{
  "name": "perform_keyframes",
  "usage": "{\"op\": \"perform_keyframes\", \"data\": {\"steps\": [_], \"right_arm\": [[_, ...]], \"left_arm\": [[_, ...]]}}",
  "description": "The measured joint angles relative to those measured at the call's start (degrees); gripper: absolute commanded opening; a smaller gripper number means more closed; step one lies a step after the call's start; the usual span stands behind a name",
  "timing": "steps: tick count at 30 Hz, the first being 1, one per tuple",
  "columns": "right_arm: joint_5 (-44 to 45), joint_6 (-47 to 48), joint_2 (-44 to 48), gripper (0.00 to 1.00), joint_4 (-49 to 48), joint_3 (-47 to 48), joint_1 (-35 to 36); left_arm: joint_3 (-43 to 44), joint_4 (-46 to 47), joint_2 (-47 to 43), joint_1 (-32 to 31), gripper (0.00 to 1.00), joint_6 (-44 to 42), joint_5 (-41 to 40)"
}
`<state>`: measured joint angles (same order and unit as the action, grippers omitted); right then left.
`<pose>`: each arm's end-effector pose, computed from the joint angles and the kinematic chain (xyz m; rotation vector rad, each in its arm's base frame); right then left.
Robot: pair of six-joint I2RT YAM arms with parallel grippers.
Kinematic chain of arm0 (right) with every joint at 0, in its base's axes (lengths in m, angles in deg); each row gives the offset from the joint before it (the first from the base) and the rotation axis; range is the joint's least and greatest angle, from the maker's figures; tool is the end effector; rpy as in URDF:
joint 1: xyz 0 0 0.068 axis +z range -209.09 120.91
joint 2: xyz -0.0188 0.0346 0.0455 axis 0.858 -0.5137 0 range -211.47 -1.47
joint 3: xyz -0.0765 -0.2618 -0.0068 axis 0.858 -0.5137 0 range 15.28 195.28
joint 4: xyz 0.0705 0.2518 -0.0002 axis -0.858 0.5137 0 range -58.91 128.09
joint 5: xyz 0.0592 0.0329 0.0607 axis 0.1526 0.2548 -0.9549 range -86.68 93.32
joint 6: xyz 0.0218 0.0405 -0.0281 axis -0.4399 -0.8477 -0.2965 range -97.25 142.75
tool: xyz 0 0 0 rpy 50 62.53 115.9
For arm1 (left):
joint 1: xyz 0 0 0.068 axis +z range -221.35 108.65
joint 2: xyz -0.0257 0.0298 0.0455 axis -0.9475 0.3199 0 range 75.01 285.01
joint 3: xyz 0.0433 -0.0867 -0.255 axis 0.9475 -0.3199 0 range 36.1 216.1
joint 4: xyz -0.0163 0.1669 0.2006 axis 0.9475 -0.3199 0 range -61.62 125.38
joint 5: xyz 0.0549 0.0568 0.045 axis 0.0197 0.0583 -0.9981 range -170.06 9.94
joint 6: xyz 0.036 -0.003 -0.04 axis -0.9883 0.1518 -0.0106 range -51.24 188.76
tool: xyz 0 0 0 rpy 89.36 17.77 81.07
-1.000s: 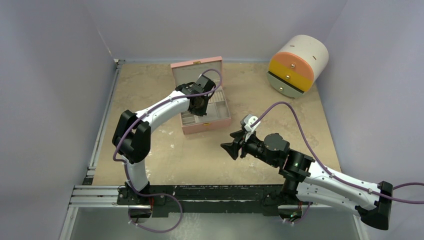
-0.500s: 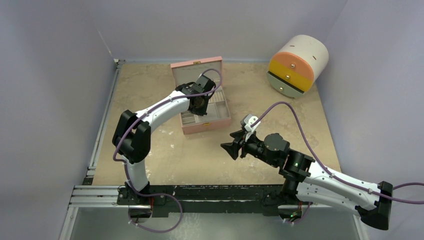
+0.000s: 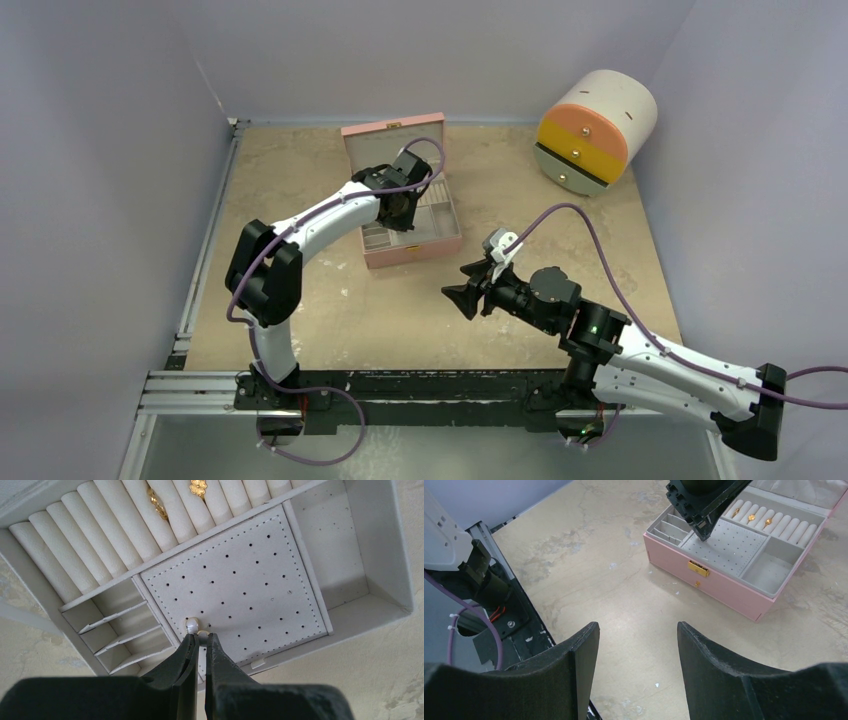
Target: Organize the mixed jewelry
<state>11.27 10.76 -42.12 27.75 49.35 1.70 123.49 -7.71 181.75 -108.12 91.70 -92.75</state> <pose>0.0916 0.1539 0.3109 -0.5985 1.5884 0.8548 0.3231 -0.2316 0.2454 0.2441 2.6059 -0.0671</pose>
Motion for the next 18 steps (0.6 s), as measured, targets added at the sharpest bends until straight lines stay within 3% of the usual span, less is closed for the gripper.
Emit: {"op": "perform_keyframes", "data": {"steps": [18], "right_arm": [[0.0, 0.0, -0.2, 0.61, 0.0, 0.0, 0.0]], "left_arm": [[-0.1, 0.0, 0.0, 0.0, 0.0, 0.0, -1.0]]}}
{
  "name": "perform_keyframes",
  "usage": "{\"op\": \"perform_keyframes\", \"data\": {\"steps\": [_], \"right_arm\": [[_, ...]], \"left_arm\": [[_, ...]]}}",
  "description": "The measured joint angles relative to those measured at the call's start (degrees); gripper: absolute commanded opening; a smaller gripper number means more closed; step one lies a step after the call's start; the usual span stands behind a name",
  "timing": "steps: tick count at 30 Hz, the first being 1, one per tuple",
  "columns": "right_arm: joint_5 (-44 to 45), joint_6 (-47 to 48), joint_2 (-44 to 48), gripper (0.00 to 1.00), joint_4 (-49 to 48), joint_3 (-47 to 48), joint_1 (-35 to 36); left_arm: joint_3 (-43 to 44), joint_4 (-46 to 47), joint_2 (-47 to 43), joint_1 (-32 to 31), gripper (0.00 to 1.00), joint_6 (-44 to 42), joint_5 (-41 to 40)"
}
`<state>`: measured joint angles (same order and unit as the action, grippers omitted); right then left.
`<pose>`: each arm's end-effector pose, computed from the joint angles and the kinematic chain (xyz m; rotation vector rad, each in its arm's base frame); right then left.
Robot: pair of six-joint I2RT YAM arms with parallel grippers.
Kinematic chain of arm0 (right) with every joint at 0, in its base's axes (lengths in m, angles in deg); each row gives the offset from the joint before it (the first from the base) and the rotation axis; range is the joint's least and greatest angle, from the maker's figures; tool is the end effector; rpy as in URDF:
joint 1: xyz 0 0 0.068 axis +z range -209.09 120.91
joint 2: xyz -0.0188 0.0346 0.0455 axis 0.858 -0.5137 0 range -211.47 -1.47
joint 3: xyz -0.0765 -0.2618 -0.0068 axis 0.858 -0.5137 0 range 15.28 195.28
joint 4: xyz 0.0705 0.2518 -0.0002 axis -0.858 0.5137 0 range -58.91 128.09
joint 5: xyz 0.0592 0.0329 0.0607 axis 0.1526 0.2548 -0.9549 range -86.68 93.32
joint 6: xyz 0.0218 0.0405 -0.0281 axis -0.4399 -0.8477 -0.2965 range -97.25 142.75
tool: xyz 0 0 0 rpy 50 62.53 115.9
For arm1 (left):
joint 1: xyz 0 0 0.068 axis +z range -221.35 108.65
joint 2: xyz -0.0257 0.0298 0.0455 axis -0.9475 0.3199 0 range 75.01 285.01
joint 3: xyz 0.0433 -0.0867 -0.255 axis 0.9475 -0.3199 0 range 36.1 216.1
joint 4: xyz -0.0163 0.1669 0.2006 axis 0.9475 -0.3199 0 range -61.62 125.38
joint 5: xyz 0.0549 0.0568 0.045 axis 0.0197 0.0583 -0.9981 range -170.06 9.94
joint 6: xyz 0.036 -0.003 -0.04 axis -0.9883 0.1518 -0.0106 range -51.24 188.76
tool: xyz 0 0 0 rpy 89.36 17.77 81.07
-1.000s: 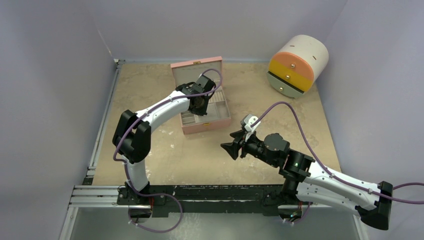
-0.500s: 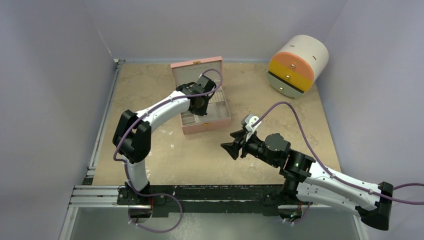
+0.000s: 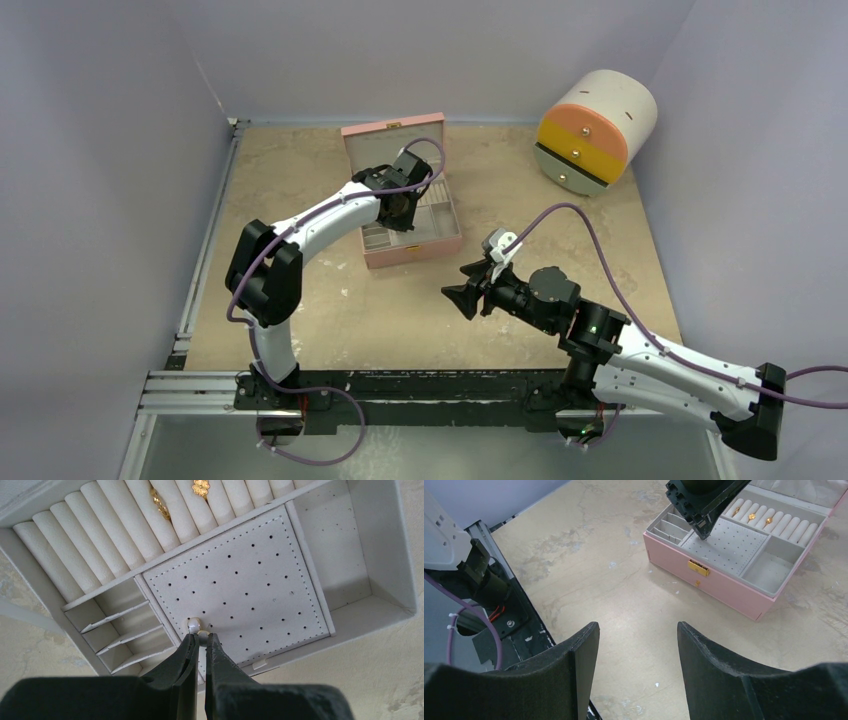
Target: Organize the mixed jewelry
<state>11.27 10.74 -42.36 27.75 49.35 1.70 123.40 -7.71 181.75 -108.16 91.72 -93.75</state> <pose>0.0920 0.1547 0.3102 -0.6001 1.5923 0.8532 0.3231 -0.2312 0.2451 0.2386 2.5999 -0.0462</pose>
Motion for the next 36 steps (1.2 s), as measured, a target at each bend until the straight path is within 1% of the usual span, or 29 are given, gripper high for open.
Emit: {"op": "perform_keyframes", "data": {"steps": [36], "right_arm": [[-0.2, -0.8, -0.3, 0.63, -0.9, -0.8, 0.0]], "left_arm": [[1.4, -1.0, 1.3, -0.7, 0.0, 0.0, -0.1]]}}
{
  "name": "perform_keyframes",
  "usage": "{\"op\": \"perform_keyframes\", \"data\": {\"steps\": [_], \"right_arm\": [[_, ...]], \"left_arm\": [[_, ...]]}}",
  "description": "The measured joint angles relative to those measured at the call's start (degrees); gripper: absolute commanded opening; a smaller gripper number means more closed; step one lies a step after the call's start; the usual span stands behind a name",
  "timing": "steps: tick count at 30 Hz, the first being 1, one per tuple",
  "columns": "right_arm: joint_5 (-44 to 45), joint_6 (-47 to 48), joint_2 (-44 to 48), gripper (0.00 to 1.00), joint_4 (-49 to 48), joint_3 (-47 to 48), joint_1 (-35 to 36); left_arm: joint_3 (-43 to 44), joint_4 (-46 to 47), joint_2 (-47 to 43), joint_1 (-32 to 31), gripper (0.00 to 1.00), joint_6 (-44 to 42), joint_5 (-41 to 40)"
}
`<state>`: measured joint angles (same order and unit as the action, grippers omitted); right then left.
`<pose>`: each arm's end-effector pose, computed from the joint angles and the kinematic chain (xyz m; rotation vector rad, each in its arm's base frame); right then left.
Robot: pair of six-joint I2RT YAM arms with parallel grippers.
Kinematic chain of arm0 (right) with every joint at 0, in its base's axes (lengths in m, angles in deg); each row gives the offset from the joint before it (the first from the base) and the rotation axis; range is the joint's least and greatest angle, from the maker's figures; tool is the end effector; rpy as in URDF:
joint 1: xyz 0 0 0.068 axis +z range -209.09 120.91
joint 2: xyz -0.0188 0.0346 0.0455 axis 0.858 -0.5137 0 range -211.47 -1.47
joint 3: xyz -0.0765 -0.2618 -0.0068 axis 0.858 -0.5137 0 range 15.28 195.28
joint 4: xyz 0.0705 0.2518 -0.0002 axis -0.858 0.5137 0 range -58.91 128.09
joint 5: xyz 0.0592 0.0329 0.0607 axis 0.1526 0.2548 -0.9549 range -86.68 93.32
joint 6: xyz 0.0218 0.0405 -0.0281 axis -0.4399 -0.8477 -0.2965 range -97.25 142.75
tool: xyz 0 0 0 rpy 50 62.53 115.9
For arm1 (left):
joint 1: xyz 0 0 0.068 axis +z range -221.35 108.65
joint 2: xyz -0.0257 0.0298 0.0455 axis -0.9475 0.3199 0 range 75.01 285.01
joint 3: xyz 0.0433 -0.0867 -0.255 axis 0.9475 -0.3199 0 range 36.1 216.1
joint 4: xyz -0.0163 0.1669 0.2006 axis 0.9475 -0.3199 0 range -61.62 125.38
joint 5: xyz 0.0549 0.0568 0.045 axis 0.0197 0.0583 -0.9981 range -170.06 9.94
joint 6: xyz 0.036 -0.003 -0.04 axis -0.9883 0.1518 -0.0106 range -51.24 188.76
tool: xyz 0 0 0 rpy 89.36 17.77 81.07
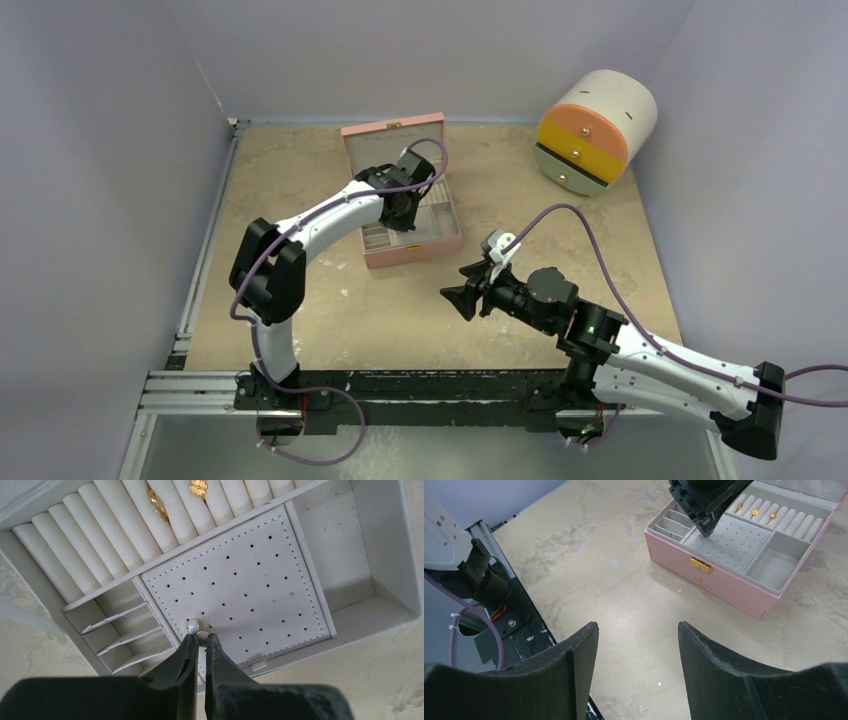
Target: Organize the mixed jewelry
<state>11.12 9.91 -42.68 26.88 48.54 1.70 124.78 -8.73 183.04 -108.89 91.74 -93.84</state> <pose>0.0927 0.1560 0.3059 -0.5933 1.6021 0.8640 0.3235 -0.2377 0.2429 0.2582 2.6115 -0.0379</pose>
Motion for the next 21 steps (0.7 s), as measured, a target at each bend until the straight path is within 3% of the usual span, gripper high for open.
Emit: {"op": "perform_keyframes", "data": {"steps": [21], "right_arm": [[0.0, -1.0, 1.1, 0.63, -0.5, -1.2, 0.0]], "left_arm": [[2.2, -0.9, 1.9, -0.7, 0.0, 0.0, -1.7]]}}
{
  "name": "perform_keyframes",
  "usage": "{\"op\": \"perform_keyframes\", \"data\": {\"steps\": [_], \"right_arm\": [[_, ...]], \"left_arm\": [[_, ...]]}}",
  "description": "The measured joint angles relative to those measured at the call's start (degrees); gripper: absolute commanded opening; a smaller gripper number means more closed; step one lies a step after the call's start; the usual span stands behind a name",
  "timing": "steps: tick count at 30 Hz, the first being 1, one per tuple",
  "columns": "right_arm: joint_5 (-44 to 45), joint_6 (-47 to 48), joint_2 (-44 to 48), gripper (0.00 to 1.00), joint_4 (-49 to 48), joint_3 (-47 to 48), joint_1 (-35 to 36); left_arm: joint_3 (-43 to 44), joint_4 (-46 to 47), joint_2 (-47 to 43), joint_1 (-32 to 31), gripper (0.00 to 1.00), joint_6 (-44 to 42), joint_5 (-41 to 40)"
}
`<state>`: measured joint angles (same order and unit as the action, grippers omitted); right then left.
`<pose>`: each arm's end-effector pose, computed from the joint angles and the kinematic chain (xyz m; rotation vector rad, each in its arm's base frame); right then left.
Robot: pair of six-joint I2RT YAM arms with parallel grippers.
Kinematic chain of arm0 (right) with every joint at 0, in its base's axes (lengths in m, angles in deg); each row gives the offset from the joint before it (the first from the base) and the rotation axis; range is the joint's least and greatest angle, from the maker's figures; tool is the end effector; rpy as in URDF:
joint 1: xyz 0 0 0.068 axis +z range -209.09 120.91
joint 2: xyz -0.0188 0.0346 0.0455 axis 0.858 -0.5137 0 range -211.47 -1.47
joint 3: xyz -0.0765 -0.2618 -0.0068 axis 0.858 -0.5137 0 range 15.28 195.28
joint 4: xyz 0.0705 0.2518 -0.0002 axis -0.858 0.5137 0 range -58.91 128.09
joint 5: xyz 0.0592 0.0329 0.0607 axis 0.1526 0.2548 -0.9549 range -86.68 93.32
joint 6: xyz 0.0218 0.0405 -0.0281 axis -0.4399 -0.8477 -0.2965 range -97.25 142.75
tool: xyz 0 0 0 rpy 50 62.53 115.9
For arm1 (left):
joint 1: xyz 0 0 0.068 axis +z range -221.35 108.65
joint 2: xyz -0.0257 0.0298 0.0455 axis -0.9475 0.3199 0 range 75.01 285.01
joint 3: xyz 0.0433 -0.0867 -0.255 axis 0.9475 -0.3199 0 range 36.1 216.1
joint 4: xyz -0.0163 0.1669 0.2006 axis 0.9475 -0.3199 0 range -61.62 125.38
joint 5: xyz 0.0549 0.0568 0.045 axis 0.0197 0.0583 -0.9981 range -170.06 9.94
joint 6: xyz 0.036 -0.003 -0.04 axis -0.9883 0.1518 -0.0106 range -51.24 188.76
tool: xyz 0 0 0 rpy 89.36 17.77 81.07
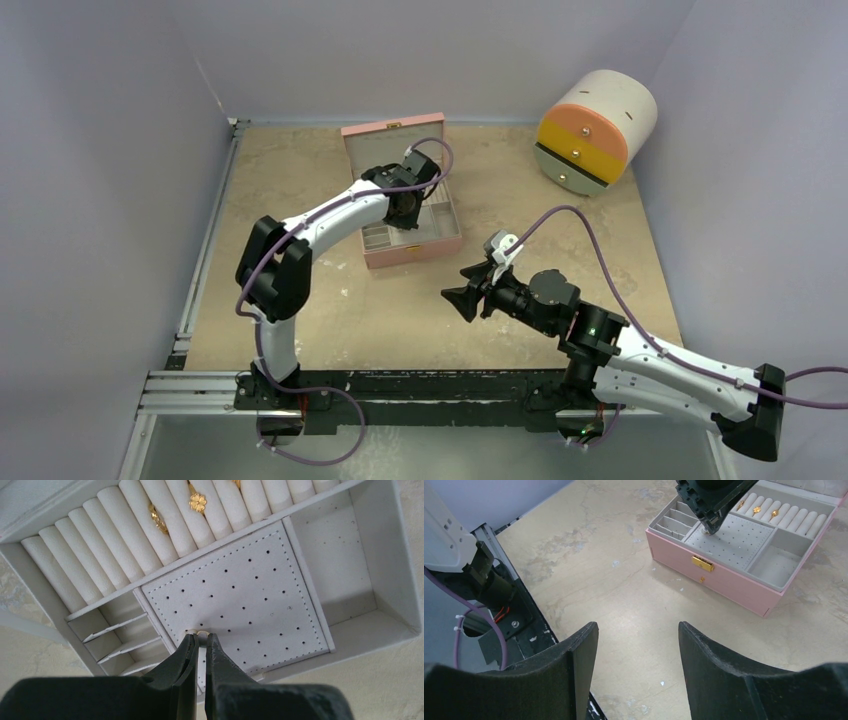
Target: Organize the mixed jewelry
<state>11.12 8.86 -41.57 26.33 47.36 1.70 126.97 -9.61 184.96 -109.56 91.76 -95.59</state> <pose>0.0911 0.1532 0.3026 -0.5758 1.6022 0.8814 0.3271 -0.2452 0.2409 0.2649 2.6055 0.0004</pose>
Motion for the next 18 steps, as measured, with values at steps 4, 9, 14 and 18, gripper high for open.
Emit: {"op": "perform_keyframes", "data": {"steps": [4, 9, 14, 18], "right_arm": [[0.0, 0.0, 0.0, 0.63, -0.2, -0.2, 0.0], [0.0, 0.0, 0.0, 0.63, -0.3, -0.3, 0.0], [0.0, 0.0, 0.0, 0.63, -0.3, -0.3, 0.0], [0.0, 0.0, 0.0, 0.63, -0.3, -0.3, 0.0]], "left_arm": [[0.0, 1.1, 0.6, -0.5, 0.0, 0.0, -1.0], [-0.7, 1.8, 0.3, -1.0, 0.0, 0.0, -2.1], [-2.0, 3.0, -0.3, -2.4, 0.0, 0.1, -4.2], [-2.8, 3.6, -0.8, -3.1, 0.0, 0.1, -5.2]]}}
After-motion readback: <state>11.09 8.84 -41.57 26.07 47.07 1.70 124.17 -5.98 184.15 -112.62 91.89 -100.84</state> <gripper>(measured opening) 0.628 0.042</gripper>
